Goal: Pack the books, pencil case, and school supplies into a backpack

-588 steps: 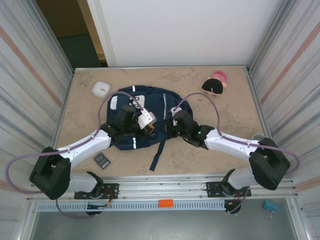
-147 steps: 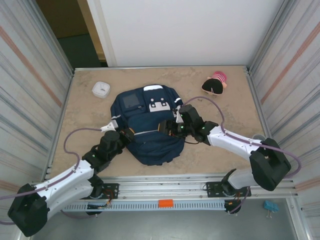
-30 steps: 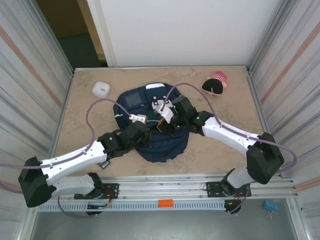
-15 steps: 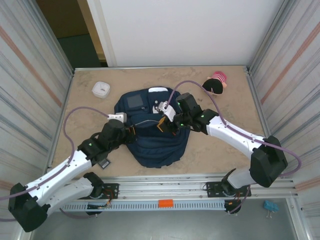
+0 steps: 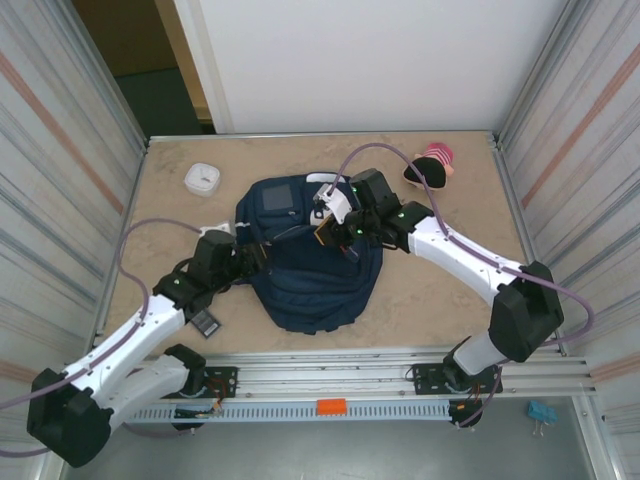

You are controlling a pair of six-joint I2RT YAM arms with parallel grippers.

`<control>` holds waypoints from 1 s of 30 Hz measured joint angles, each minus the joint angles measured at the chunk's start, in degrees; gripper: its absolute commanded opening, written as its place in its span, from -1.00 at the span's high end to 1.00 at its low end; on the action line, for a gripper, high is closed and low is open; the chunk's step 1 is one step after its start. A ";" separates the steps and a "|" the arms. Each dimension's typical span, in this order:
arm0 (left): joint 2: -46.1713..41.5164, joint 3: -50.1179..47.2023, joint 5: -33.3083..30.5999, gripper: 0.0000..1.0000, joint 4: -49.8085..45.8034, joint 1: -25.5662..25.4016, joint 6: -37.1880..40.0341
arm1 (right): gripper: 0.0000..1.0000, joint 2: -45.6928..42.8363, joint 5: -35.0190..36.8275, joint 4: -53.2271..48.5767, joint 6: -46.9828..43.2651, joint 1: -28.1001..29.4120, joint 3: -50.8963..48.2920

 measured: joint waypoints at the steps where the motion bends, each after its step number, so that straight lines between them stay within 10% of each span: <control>1: -1.18 -0.44 -0.46 -0.44 -1.44 0.17 -1.49 | 0.97 0.24 0.00 -0.04 0.48 0.02 0.00; 5: -6.84 -2.67 -1.36 -0.55 -8.07 3.72 -8.61 | 0.11 0.59 1.11 -0.22 2.43 0.00 0.00; 13: -9.14 -7.74 -0.33 -0.64 -16.59 13.88 -18.64 | 0.00 -2.36 -4.52 1.29 7.34 -0.15 -0.94; 30: -2.19 -13.68 2.43 -0.65 -7.32 14.93 -22.23 | 0.07 15.04 -4.04 12.44 27.06 5.75 -2.69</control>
